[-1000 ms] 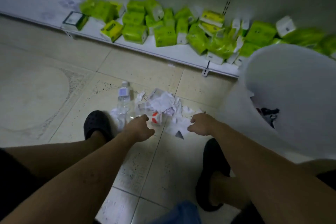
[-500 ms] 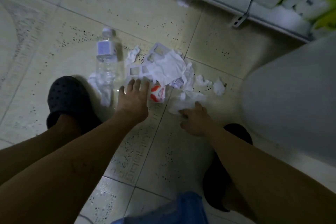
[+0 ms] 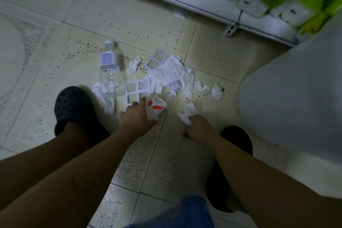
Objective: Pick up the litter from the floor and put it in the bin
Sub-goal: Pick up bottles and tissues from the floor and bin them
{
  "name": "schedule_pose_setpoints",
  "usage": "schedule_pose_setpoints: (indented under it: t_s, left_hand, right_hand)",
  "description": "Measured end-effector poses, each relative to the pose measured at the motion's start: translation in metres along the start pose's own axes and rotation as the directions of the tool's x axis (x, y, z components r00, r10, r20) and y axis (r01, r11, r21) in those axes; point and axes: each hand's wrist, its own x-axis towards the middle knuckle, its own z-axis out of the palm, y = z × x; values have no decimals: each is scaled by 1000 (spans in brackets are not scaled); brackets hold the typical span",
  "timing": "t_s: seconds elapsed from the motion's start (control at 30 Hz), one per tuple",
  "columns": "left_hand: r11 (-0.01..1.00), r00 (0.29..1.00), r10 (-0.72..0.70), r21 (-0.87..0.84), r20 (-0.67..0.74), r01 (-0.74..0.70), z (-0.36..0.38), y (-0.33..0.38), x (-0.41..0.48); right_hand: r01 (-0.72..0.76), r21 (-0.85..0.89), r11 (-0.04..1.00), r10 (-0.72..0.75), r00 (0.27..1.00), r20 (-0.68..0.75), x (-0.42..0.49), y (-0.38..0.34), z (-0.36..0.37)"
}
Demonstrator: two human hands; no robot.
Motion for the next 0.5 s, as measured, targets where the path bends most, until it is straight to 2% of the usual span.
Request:
schedule_pose_setpoints:
  t_s: [0.07,0.2,0.4,0.5]
  left_hand:
    - [997,999,-6,-79,42,10,-11,9,-11]
    - [984,999,35,-173,29,-29,-42,23,-38]
    - [963,986,103,-236,-130,-132,-102,51,-83]
    - [949,967,122,-259,-223,-180,-127,74,-107]
  right_hand:
    - [-5,-23,1000,4,998,-64,-13,-8,-12]
    - [51,8,999,-50,997,-64,-47,-20,-35]
    - [118,-123,985,-136,980,-146,-112,-43,-92]
    - [185,-132,974,-215,936,-280,-150,-55,-131]
